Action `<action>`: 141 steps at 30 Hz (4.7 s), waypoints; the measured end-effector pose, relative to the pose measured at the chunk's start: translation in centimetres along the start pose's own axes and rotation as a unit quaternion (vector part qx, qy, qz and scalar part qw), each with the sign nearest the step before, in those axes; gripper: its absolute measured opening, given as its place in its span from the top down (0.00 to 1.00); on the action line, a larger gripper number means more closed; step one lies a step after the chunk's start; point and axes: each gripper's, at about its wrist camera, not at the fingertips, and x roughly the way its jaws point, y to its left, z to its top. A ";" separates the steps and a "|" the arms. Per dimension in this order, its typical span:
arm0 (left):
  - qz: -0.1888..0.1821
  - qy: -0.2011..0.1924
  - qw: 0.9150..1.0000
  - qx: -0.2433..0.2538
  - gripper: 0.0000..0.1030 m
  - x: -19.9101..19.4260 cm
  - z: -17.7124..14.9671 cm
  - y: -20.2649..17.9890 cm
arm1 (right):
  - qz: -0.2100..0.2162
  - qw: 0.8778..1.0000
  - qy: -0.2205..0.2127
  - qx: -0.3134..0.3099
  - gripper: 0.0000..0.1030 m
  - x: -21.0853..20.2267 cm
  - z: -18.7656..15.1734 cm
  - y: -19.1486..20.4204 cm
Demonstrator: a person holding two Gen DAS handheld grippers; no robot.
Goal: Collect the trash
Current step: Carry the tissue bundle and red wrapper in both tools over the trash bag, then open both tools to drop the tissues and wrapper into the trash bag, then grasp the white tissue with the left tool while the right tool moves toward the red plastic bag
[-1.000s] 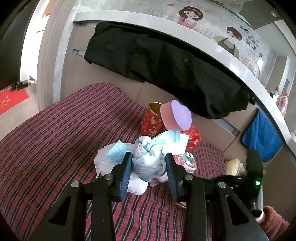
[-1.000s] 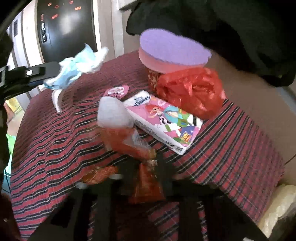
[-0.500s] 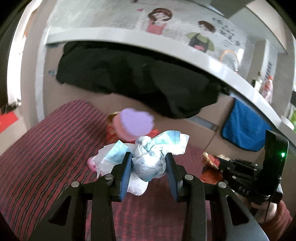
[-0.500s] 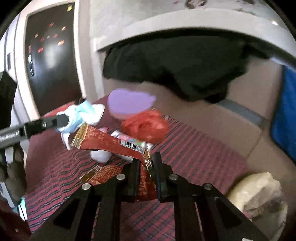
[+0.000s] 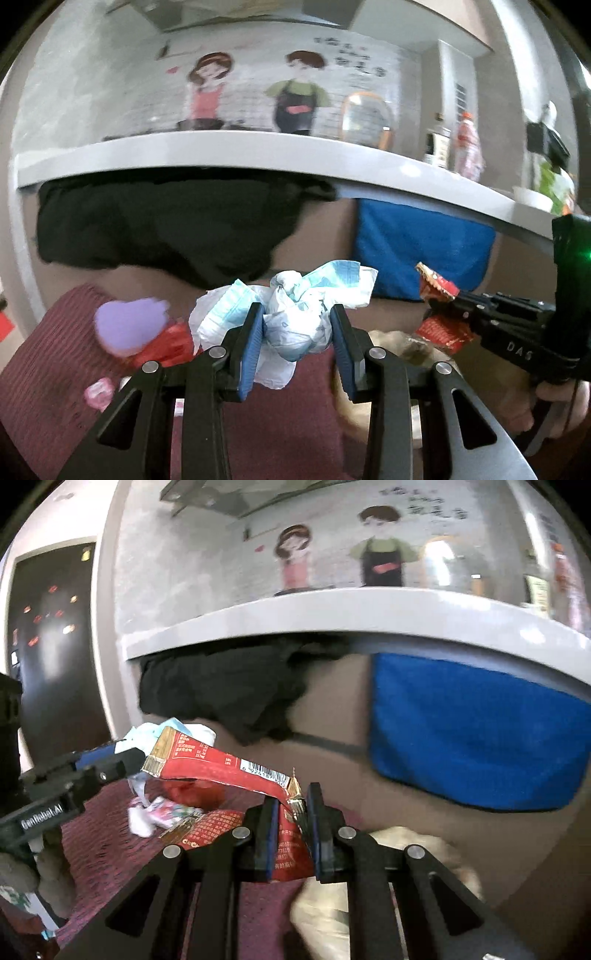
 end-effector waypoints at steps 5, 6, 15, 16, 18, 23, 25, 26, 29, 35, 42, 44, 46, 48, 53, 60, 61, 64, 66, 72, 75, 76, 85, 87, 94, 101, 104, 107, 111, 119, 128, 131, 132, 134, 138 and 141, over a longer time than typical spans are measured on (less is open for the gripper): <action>-0.019 0.003 1.000 0.009 0.64 2.2 -0.1 -4.3 | -0.033 0.999 -0.011 0.013 0.87 -2.6 -0.5 -3.4; -0.018 0.004 1.000 0.009 0.64 2.6 -0.2 -4.9 | -0.037 0.999 -0.012 0.017 0.87 -2.8 -0.7 -4.2; 0.001 0.020 1.000 0.001 0.64 5.2 -1.7 -8.3 | -0.066 0.997 -0.006 0.040 0.87 -3.1 -2.7 -7.9; 0.000 0.022 1.000 0.002 0.64 5.5 -1.8 -8.6 | -0.068 0.997 -0.005 0.042 0.87 -3.0 -2.9 -8.1; -0.001 0.028 1.000 0.005 0.64 6.1 -2.1 -9.1 | -0.068 0.996 -0.002 0.051 0.87 -2.8 -3.4 -8.8; -0.007 0.048 0.999 0.002 0.64 7.5 -3.2 -9.5 | -0.070 0.995 0.007 0.068 0.87 -2.2 -4.7 -10.3; -0.010 0.057 0.998 0.002 0.64 8.1 -3.7 -9.7 | -0.071 0.995 0.011 0.072 0.86 -2.0 -5.1 -10.8; -0.012 0.061 0.998 0.001 0.64 8.5 -4.0 -9.8 | -0.071 0.995 0.013 0.075 0.86 -1.8 -5.3 -11.0; -0.016 0.073 0.997 -0.002 0.64 9.4 -4.7 -9.9 | -0.073 0.994 0.018 0.083 0.86 -1.4 -6.0 -11.6; -0.025 0.100 0.995 -0.007 0.64 11.4 -5.9 -10.2 | -0.065 0.992 0.035 0.107 0.86 -0.1 -7.3 -13.1; -0.058 0.121 0.991 -0.018 0.63 13.9 -6.2 -10.1 | -0.053 0.988 0.050 0.134 0.81 1.3 -8.5 -14.5; -0.072 0.128 0.989 -0.020 0.58 14.5 -6.1 -10.0 | -0.051 0.988 0.049 0.138 0.73 1.7 -8.8 -14.8; -0.079 0.133 0.988 -0.022 0.52 14.8 -6.0 -9.8 | -0.056 0.987 0.050 0.141 0.70 2.0 -8.8 -14.9; -0.081 0.134 0.987 -0.030 0.48 14.9 -5.9 -9.4 | -0.066 0.986 0.052 0.142 0.64 2.3 -8.9 -15.0; -0.080 0.140 0.986 -0.044 0.47 14.7 -5.9 -8.6 | -0.061 0.985 0.067 0.149 0.60 3.0 -9.3 -15.0; -0.067 0.128 0.988 -0.055 0.47 12.8 -5.3 -6.4 | -0.051 0.985 0.119 0.118 0.49 4.4 -9.7 -13.5; -0.066 0.127 0.988 -0.054 0.47 12.5 -5.3 -6.2 | -0.058 0.985 0.126 0.106 0.49 4.6 -9.9 -13.1; -0.058 0.116 0.990 -0.052 0.47 11.1 -5.1 -4.9 | -0.062 0.986 0.124 0.097 0.49 4.5 -10.0 -12.4; -0.051 0.107 0.992 -0.052 0.47 9.9 -4.8 -3.9 | -0.041 0.986 0.114 0.113 0.49 3.9 -9.9 -12.2; -0.008 0.074 0.996 -0.040 0.47 5.4 -3.9 0.3 | 0.003 0.991 0.086 0.104 0.49 2.9 -7.9 -9.7; 0.028 0.056 0.997 -0.036 0.47 2.5 -3.7 3.6 | 0.022 0.995 0.056 0.080 0.50 2.1 -6.6 -7.0; 0.041 0.053 0.997 -0.038 0.47 1.7 -3.7 4.9 | 0.033 0.995 0.050 0.077 0.51 2.0 -6.3 -6.2; 0.144 0.048 0.981 -0.118 0.45 -4.1 -5.6 18.7 | 0.121 0.991 0.057 0.026 0.52 4.8 -4.4 3.4; 0.155 0.047 0.978 -0.128 0.45 -4.7 -6.1 20.5 | 0.138 0.988 0.075 0.012 0.52 6.3 -4.5 6.0; 0.132 0.066 0.973 -0.176 0.45 -4.9 -8.3 24.7 | 0.180 0.975 0.118 -0.058 0.59 11.4 -4.6 15.8; 0.061 0.119 0.972 -0.192 0.45 -1.0 -10.5 22.4 | 0.132 0.980 0.135 -0.069 0.62 15.3 -4.1 17.3; 0.061 0.144 0.967 -0.199 0.45 1.2 -11.2 21.3 | 0.101 0.985 0.134 -0.041 0.62 15.8 -3.7 14.7; 0.074 0.158 0.967 -0.185 0.45 3.1 -11.3 20.0 | 0.084 0.988 0.126 -0.008 0.61 16.0 -3.3 12.3; 0.113 0.180 0.964 -0.161 0.63 5.1 -11.8 19.4 | 0.075 0.991 0.113 0.012 0.61 16.0 -3.1 10.4; 0.104 0.124 0.971 -0.175 0.84 0.7 -10.3 22.3 | 0.133 0.987 0.089 -0.028 0.60 16.6 -1.3 13.3; 0.121 0.091 0.970 -0.191 0.84 -4.4 -9.1 26.8 | 0.191 0.976 0.073 -0.069 0.60 23.2 5.8 20.9; 0.117 0.089 0.968 -0.202 0.84 -5.2 -9.8 27.9 | 0.178 0.978 0.096 -0.056 0.60 27.4 7.9 22.1; 0.116 0.090 0.968 -0.205 0.84 -5.3 -10.1 28.2 | 0.174 0.976 0.117 -0.055 0.60 28.7 8.0 22.2; 0.114 0.092 0.966 -0.212 0.84 -5.6 -10.5 28.7 | 0.167 0.973 0.151 -0.056 0.60 30.2 7.4 22.4; 0.105 0.086 0.963 -0.232 0.84 -6.0 -10.9 29.4 | 0.171 0.967 0.165 -0.093 0.60 28.4 4.8 21.8; 0.092 0.077 0.965 -0.234 0.84 -6.4 -10.7 29.2 | 0.176 0.964 0.168 -0.109 0.60 25.5 2.7 20.8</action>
